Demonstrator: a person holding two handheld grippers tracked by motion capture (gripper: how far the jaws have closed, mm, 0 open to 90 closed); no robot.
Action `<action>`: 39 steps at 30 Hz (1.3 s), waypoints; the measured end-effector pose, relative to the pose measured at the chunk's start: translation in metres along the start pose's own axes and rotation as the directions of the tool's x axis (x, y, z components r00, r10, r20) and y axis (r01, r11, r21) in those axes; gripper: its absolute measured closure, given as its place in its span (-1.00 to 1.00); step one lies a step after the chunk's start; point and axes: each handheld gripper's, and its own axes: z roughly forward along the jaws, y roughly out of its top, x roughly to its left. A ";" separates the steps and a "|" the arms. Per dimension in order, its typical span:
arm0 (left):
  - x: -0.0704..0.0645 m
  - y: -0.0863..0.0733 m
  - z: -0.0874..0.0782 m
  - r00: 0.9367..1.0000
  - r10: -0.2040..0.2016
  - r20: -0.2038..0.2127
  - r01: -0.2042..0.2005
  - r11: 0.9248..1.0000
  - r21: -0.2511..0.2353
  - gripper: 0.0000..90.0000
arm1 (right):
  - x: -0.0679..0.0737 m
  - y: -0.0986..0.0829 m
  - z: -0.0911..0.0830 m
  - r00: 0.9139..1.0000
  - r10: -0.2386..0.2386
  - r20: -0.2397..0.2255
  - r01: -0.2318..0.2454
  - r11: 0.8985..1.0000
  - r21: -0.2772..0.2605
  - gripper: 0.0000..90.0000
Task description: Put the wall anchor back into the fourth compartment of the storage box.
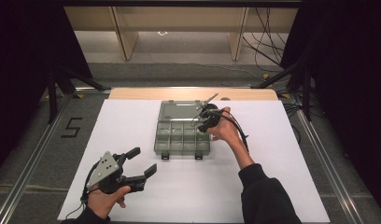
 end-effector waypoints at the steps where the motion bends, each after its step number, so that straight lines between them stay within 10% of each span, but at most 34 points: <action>1: 0.000 0.000 0.000 1.000 -0.002 -0.001 0.002 1.000 0.001 -0.60 | 0.000 0.000 -0.001 1.000 0.007 0.001 -0.007 1.000 -0.004 0.28; 14: -0.001 -0.001 0.000 1.000 -0.002 -0.003 0.002 1.000 0.005 -0.60 | 0.015 -0.019 -0.036 0.997 0.068 -0.037 -0.072 0.990 -0.123 -0.13; 27: -0.001 -0.001 0.000 1.000 -0.004 -0.003 0.004 1.000 0.007 -0.60 | 0.036 -0.041 -0.066 0.999 0.019 -0.048 -0.030 0.973 -0.227 -0.28; 39: -0.001 -0.001 0.001 1.000 -0.003 0.007 0.003 1.000 0.000 -0.60 | 0.053 -0.059 -0.086 0.993 0.025 -0.119 -0.064 0.939 -0.338 -0.43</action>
